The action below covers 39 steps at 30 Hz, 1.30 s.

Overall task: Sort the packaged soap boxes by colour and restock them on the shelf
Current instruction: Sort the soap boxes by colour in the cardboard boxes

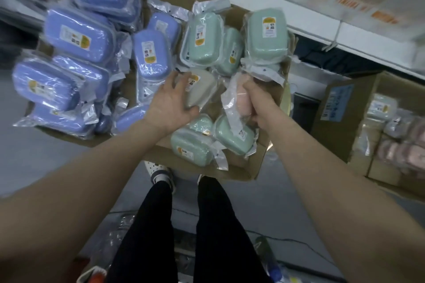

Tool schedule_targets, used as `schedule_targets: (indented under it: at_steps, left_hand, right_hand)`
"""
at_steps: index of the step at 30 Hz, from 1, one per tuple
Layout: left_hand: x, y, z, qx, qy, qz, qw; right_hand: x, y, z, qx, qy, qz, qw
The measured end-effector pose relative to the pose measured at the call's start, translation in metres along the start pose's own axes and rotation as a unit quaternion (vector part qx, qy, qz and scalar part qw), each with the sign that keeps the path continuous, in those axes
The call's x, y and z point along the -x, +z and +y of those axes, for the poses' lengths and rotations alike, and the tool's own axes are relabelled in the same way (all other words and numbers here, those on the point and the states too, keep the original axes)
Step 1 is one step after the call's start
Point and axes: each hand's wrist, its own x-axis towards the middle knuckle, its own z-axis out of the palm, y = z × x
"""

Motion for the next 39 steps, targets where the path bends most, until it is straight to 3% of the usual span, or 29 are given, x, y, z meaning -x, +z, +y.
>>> schedule_targets:
  at_steps: [3,7,11,16,22,31,39]
  left_hand:
    - [0.017,-0.021,0.006,0.034,-0.01,0.024,0.999]
    - [0.048,-0.046,0.015,0.024,0.016,0.044,0.999]
    - [0.082,-0.061,0.021,0.017,0.037,0.044,0.998]
    - [0.116,-0.094,0.036,-0.012,0.068,0.032,0.997]
    - [0.136,-0.132,0.057,-0.056,0.145,0.047,0.987]
    - [0.135,-0.129,0.152,-0.103,0.254,0.046,0.961]
    - [0.12,-0.044,0.305,-0.105,0.3,0.019,0.948]
  right_hand:
    - [0.027,-0.01,-0.005,-0.024,-0.001,-0.076,0.997]
    - [0.072,-0.02,-0.004,0.048,-0.023,-0.096,0.994]
    - [0.116,-0.031,-0.001,0.16,-0.145,-0.023,0.976]
    - [0.178,-0.05,0.008,0.3,-0.276,0.092,0.908]
    - [0.244,-0.083,0.022,0.322,-0.344,0.19,0.862]
    - [0.287,-0.188,0.068,0.253,-0.33,0.317,0.852]
    - [0.27,-0.335,0.139,0.213,-0.285,0.365,0.861]
